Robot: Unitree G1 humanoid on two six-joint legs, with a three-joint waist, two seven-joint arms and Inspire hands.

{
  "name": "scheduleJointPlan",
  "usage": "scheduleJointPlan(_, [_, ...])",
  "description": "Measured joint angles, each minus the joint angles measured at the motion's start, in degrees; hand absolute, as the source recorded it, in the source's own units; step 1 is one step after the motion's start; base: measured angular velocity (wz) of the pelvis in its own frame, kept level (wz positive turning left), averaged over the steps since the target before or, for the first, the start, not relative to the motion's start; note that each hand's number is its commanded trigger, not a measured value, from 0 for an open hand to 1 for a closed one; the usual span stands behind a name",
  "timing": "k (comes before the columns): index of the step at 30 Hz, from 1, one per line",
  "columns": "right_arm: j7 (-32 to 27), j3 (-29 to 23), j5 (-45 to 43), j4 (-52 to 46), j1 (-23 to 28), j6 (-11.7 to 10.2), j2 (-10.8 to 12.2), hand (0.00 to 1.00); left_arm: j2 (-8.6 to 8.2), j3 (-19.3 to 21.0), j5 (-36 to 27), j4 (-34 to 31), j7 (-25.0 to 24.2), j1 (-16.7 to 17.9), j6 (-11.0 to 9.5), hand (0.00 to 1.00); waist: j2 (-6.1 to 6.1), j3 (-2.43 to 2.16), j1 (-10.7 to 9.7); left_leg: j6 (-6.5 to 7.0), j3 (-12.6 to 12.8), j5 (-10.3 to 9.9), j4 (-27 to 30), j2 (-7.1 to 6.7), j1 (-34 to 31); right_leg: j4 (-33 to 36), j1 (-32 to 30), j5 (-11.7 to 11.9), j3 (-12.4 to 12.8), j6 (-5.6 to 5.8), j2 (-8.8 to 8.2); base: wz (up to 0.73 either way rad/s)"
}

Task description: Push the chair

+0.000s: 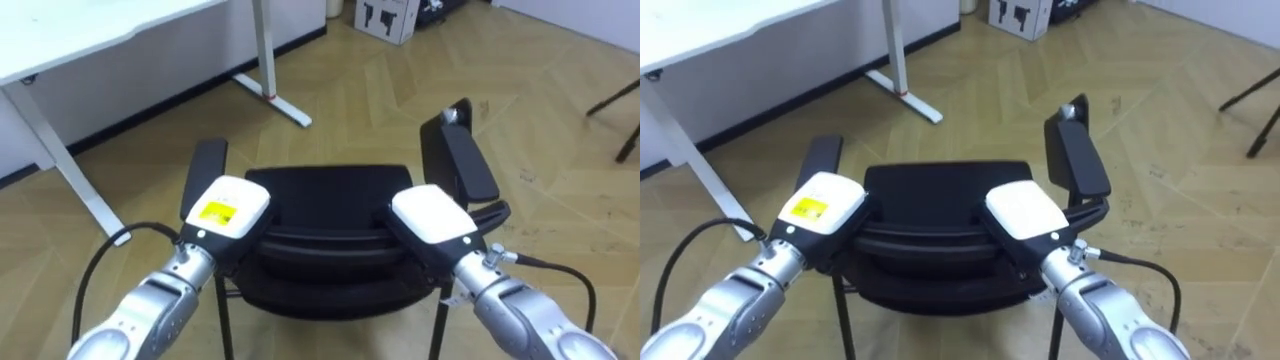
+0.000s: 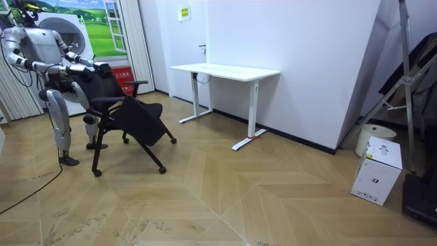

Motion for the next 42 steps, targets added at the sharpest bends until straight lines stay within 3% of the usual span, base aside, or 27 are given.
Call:
scheduleJointPlan(2, [0.1,0.0,0.0,0.0,0.4,-0.4,0.1,1.0,0.01,0.0,0.0,0.5,0.1,0.2,-0.1,1.0,-0.1,0.01,0.0,0.0,0.2,0.1,4.3,1.37,-1.7,2.5,0.1,-1.7,-0.8,-0.89,0.19,0.24])
scheduleJointPlan(6, [-0.1,0.0,-0.9,-0.5,0.9,-0.6,0.1,1.0,-0.05,-0.2,-0.1,1.6,1.8,0.5,-0.4,1.0,-0.28,-0.13,-0.9,-0.15,0.2,0.3,4.4,1.82,-2.8,3.9,-0.2,-2.7,-2.3,-1.94,0.42,0.28])
scheduleJointPlan(7, [-0.1,0.0,-1.1,-0.6,0.9,-0.6,0.1,1.0,-0.04,-0.2,-0.1,1.6,2.3,0.7,-0.4,1.0,-0.48,-0.34,-0.9,-0.19,0.4,0.8,3.9,1.66,-3.5,4.0,-0.2,-2.9,-2.2,-2.24,0.28,0.09])
scheduleJointPlan(9, [-0.1,0.0,-1.1,-1.5,0.9,-0.7,-0.7,1.0,-0.09,-0.1,-0.1,1.1,2.6,0.9,-0.4,1.0,-0.99,-0.41,-0.8,-0.48,1.5,1.3,-0.5,-0.46,-4.7,4.0,-1.2,-2.8,-2.1,-2.25,-0.68,0.03])
scheduleJointPlan(10, [-0.1,0.0,-1.0,-2.4,1.0,-0.8,-1.6,1.0,-0.07,0.1,-0.1,0.2,2.5,1.3,-0.4,1.0,-0.93,-0.39,-0.7,0.41,3.0,3.6,-4.9,-2.0,-6.2,4.0,-1.9,-2.8,-2.0,-2.07,-1.01,-0.27])
scheduleJointPlan(11, [-0.1,0.0,-0.9,-2.9,1.5,-0.9,-1.8,1.0,0.09,0.3,0.0,-0.6,2.9,2.2,-0.5,1.0,-0.95,-0.39,0.1,3.42,3.6,8.5,-7.9,-3.05,-6.8,4.0,-2.0,-2.7,-1.8,-2.04,-1.48,-0.44])
scheduleJointPlan(12, [-0.1,0.0,-0.9,-2.9,1.9,-0.9,-1.6,1.0,0.23,0.3,0.1,-0.7,3.2,2.6,-0.7,1.0,-1.31,-0.6,0.9,3.42,3.8,8.8,-8.3,-3.24,-6.3,3.8,-1.8,-2.8,-0.9,-2.01,-1.68,-0.43])
scheduleJointPlan(14, [-0.1,0.0,-1.0,-3.6,2.3,-0.9,-1.7,1.0,0.31,0.8,0.5,-0.8,3.5,2.7,-1.3,1.0,-1.84,-0.81,1.0,3.51,4.3,8.7,-9.5,-3.98,-5.4,2.5,-1.4,-2.5,-0.7,-1.31,-2.06,-0.13])
scheduleJointPlan(17, [-0.1,-0.1,-1.0,-5.0,1.9,-0.9,-2.1,1.0,0.96,1.7,0.3,-1.5,3.9,2.4,-2.1,1.0,-2.19,-0.64,1.1,4.01,4.9,7.7,-9.4,-4.86,-6.4,2.4,-2.2,-2.7,-0.3,-0.73,-2.79,-0.07])
scheduleJointPlan(21, [0.0,-0.6,-1.0,-5.4,1.7,-1.0,-2.7,1.0,0.91,1.9,0.6,-1.5,4.7,2.0,-2.9,1.0,-3.35,-0.77,2.3,5.08,6.6,5.3,-9.3,-7.04,-5.3,5.1,-2.3,-3.9,0.9,1.13,-5.73,-0.17])
scheduleJointPlan(22, [0.1,-0.7,-0.8,-5.4,1.0,-1.1,-2.8,1.0,0.92,2.4,0.6,-1.5,4.8,1.7,-3.3,1.0,-2.81,-0.95,2.3,5.43,6.6,4.2,-8.3,-7.55,-5.6,9.5,-4.1,-4.0,0.1,1.43,-6.71,-0.09])
scheduleJointPlan(23, [0.4,-1.0,-0.5,-5.3,0.5,-1.1,-2.8,1.0,0.97,2.4,0.5,-1.3,4.5,0.9,-3.8,1.0,-2.84,-0.65,2.3,5.88,6.8,2.9,-6.6,-7.89,-5.7,16.9,-6.8,-3.2,-0.4,2.64,-8.39,0.0])
scheduleJointPlan(24, [0.7,-1.0,-0.4,-5.2,0.3,-1.2,-2.8,1.0,0.96,2.4,0.5,-1.3,4.4,0.8,-3.8,1.0,-2.86,-0.61,2.3,6.02,6.8,2.1,-5.8,-7.99,-5.7,20.1,-8.0,-2.5,-0.2,3.01,-9.07,0.15])
scheduleJointPlan(26, [0.8,-1.0,0.3,-4.7,0.2,-1.3,-2.5,1.0,1.08,2.5,0.5,-0.9,4.4,0.2,-4.1,1.0,-2.92,-0.12,2.4,6.6,5.7,-0.2,-3.7,-7.8,-5.0,27.0,-10.1,1.1,0.8,2.64,-9.85,0.15])
scheduleJointPlan(27, [0.9,-1.0,0.3,-4.7,0.2,-1.3,-2.4,1.0,1.36,2.5,0.5,-0.9,4.5,0.0,-4.2,1.0,-2.69,0.02,2.6,6.73,5.6,-0.7,-3.6,-7.89,-4.6,27.8,-10.3,1.9,1.4,2.61,-9.76,0.09])
scheduleJointPlan(29, [0.6,-1.1,0.6,-4.4,0.1,-1.3,-2.1,1.0,1.7,2.6,0.7,-0.8,4.6,-0.5,-4.8,1.0,-1.97,0.64,3.5,7.48,4.2,-2.2,-4.0,-7.89,-3.3,32.5,-13.4,8.0,2.6,2.29,-9.28,-0.02])
scheduleJointPlan(30, [0.6,-1.0,0.6,-4.3,0.1,-1.2,-2.0,1.0,1.7,2.7,0.8,-0.8,4.7,-0.5,-4.8,1.0,-1.12,0.9,3.9,7.59,3.3,-2.3,-4.3,-7.9,-2.9,33.5,-14.5,8.6,3.1,1.89,-8.69,-0.26])
scheduleJointPlan(32, [1.1,-0.8,0.3,-4.1,-0.4,-0.9,-0.9,1.0,2.36,3.2,1.0,-0.9,5.2,-0.1,-5.0,1.0,-0.28,1.29,5.5,7.71,0.2,-2.4,-6.1,-7.88,-1.4,32.4,-18.2,5.4,3.8,1.36,-4.55,-0.45])
scheduleJointPlan(33, [1.3,0.2,-0.6,-3.8,-1.2,-0.8,0.0,1.0,3.04,4.5,1.0,-1.1,6.2,1.4,-5.4,1.0,0.48,1.28,5.6,7.73,-2.2,-2.2,-7.6,-7.89,-0.4,28.0,-20.6,4.6,2.5,0.71,-1.2,-0.17])
scheduleJointPlan(35, [1.4,1.6,-0.5,-3.0,-1.8,-1.3,0.6,1.0,4.17,5.0,1.0,-1.3,7.8,3.0,-5.5,1.0,0.73,0.96,3.9,7.83,-7.4,-1.7,-9.7,-8.73,1.5,14.2,-23.3,5.6,0.2,-0.09,3.04,0.66])
scheduleJointPlan(36, [1.4,1.6,-0.4,-2.9,-1.7,-1.6,0.6,1.0,4.31,5.0,1.1,-1.2,8.0,3.1,-5.5,1.0,0.17,0.83,3.0,7.75,-8.8,-1.6,-10.0,-9.35,1.8,10.5,-24.0,6.7,0.5,-0.06,3.28,1.31])
scheduleJointPlan(37, [1.7,1.6,-0.2,-2.9,-1.7,-1.8,0.6,1.0,4.59,5.0,1.2,-1.2,8.2,3.1,-5.5,1.0,-1.21,0.83,1.4,7.7,-11.3,-2.0,-10.2,-11.08,2.8,3.8,-24.8,9.4,1.6,0.09,2.79,1.28])
scheduleJointPlan(38, [1.9,1.6,0.5,-2.2,-1.8,-2.2,0.7,1.0,4.26,4.9,1.2,-0.9,8.1,3.1,-5.3,1.0,-1.87,0.74,0.5,7.57,-12.7,-3.2,-9.7,-11.91,4.1,1.1,-24.9,13.1,2.7,-0.6,1.91,1.12])
scheduleJointPlan(39, [1.9,1.6,0.6,-1.8,-1.8,-2.4,0.6,1.0,3.86,4.9,1.2,-0.8,7.9,3.3,-5.2,1.0,-1.85,0.39,0.4,7.32,-13.3,-4.2,-9.0,-11.86,4.7,1.5,-24.5,14.1,2.9,-0.5,1.83,0.67])
scheduleJointPlan(40, [2.3,1.6,0.6,-1.8,-1.9,-2.5,0.5,1.0,3.48,5.0,1.2,-0.8,7.8,3.7,-4.9,1.0,-1.99,-0.41,0.9,6.61,-13.8,-6.5,-6.8,-11.55,5.0,3.7,-24.2,14.2,2.5,-1.82,2.21,0.38])
scheduleJointPlan(41, [2.5,1.3,0.6,-1.7,-2.3,-2.4,0.1,1.0,2.82,4.9,1.2,-0.7,7.7,3.6,-4.8,1.0,-1.4,-0.63,0.9,5.25,-13.8,-8.7,-3.7,-10.4,5.1,5.9,-23.7,12.8,0.9,-4.06,2.63,0.33])
scheduleJointPlan(42, [2.7,1.1,0.4,-1.7,-2.5,-2.3,0.1,1.0,2.38,4.9,1.2,-0.5,7.7,3.5,-4.6,1.0,-0.93,-0.68,0.9,4.78,-13.2,-9.7,-2.1,-9.55,5.1,6.7,-23.3,12.0,0.4,-5.23,3.06,0.39])
